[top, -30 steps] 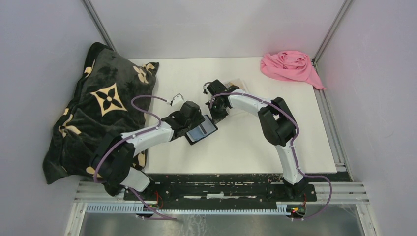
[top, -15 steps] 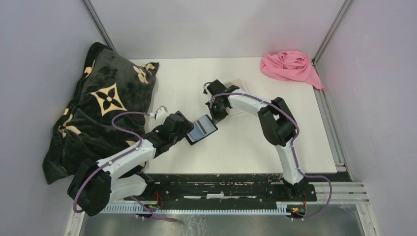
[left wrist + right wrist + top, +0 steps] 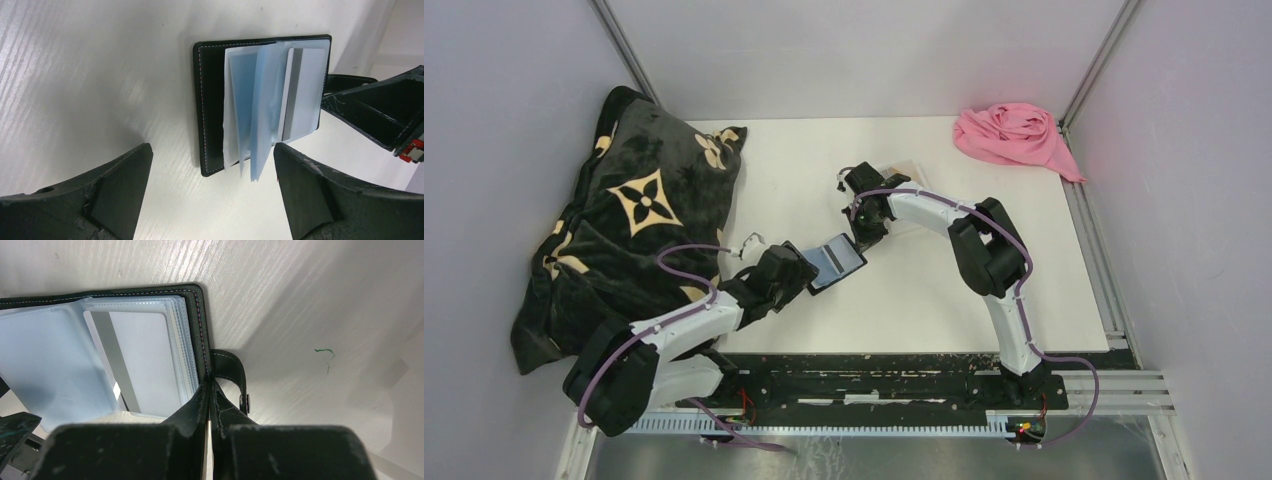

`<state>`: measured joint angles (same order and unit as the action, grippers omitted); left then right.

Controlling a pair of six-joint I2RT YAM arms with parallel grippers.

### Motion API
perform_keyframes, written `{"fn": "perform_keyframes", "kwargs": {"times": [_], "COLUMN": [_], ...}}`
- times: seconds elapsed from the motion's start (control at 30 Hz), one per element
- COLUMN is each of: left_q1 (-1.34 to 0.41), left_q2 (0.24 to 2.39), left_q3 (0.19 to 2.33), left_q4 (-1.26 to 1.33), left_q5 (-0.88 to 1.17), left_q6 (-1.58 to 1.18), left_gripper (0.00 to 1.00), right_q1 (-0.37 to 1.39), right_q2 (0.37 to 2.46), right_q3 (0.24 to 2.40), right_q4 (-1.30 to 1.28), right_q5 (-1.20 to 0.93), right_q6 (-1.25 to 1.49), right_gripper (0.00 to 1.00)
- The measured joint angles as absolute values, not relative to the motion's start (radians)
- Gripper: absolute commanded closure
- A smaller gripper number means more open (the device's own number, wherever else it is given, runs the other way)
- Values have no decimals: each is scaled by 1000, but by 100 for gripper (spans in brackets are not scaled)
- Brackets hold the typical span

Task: Put the credit cards into the card holder
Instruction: Insert the credit card into the card holder, then close the card holder at the center of the board.

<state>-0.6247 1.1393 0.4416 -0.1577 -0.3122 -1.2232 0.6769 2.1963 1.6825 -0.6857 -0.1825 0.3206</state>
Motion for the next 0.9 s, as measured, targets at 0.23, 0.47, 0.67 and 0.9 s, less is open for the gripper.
{"fn": "perform_keyframes", "kwargs": {"times": [0.23,0.47,0.67,0.9], "left_q1": [-625,-625,-625,-625], "left_q2": [1203,1247,1246,1174], "left_q3": [440,440,429,420], "left_q4": [-54,15,37,38], "left_q5": [-311,-311,-313,-342], "left_q6": [-1235,-1242,-1247,-1249], "left_gripper": [6,21,26,29], "right_q1": [677,677,678,680], "right_q2": [2196,2196,2196,2196], "right_q3": [1682,1682,1682,1682], "right_q4": [-686,-686,-686,-686], "right_q5": [-182,-182,-180,-179], "right_q6": [321,321,320,319], "right_gripper": [95,95,95,95]}}
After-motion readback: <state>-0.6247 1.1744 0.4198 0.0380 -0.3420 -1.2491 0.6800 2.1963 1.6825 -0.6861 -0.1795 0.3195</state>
